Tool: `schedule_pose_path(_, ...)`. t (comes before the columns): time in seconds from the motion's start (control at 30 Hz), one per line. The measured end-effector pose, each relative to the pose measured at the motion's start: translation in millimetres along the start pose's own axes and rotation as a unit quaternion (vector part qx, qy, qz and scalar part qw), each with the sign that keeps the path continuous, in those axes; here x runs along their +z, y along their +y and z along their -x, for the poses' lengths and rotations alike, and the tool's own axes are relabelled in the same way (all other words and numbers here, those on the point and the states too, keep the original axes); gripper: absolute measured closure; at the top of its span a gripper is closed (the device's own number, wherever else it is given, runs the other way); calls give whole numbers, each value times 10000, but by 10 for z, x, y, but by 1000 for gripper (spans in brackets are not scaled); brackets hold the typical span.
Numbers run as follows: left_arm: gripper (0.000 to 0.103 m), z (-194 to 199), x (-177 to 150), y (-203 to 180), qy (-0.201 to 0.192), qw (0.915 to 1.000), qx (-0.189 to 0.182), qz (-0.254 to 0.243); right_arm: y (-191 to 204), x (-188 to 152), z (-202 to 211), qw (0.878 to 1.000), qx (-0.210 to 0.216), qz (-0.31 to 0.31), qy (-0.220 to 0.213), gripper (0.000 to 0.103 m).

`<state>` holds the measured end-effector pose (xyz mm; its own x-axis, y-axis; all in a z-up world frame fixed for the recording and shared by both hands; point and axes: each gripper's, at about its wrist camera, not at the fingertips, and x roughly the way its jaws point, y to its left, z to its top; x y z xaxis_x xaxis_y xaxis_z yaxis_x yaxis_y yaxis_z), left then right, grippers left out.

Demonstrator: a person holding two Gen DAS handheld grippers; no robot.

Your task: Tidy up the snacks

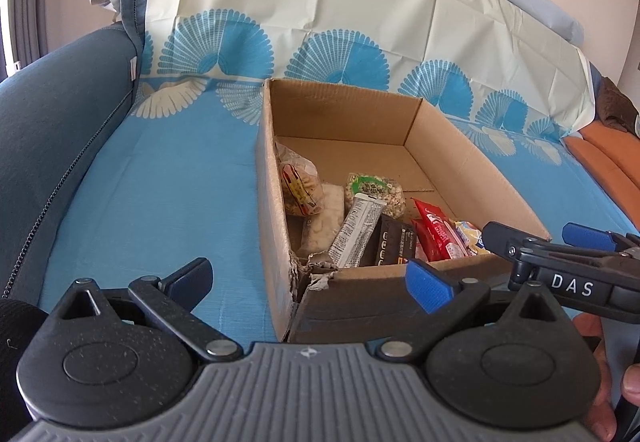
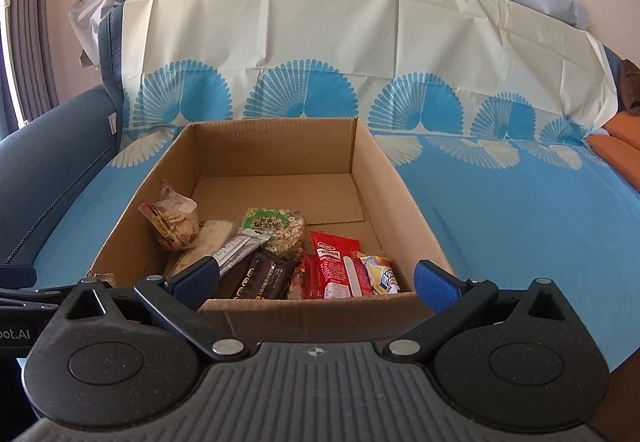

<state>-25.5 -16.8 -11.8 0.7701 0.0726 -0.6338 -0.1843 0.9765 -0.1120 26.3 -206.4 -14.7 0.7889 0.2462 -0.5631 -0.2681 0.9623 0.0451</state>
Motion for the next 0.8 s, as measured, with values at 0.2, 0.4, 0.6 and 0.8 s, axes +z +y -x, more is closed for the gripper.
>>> schedule_pose_path(0.2, 0, -13, -3, -9, 9, 10000, -12, -8, -12, 5, 2, 10000, 8, -41, 1, 1)
schedule_pose_path(0.4, 0, -11, -8, -13, -7, 10000, -16, -14, 1, 2, 3, 10000, 6, 3, -12, 1)
schedule_pose_path(0.6, 0, -10, -6, -12, -29, 10000, -34, -21, 7, 2, 4, 10000, 0, 14, -15, 1)
schedule_pose_path(0.8, 0, -1, -4, -18, -47, 10000, -58, -16, 22, -2, 7, 10000, -5, 60, -18, 1)
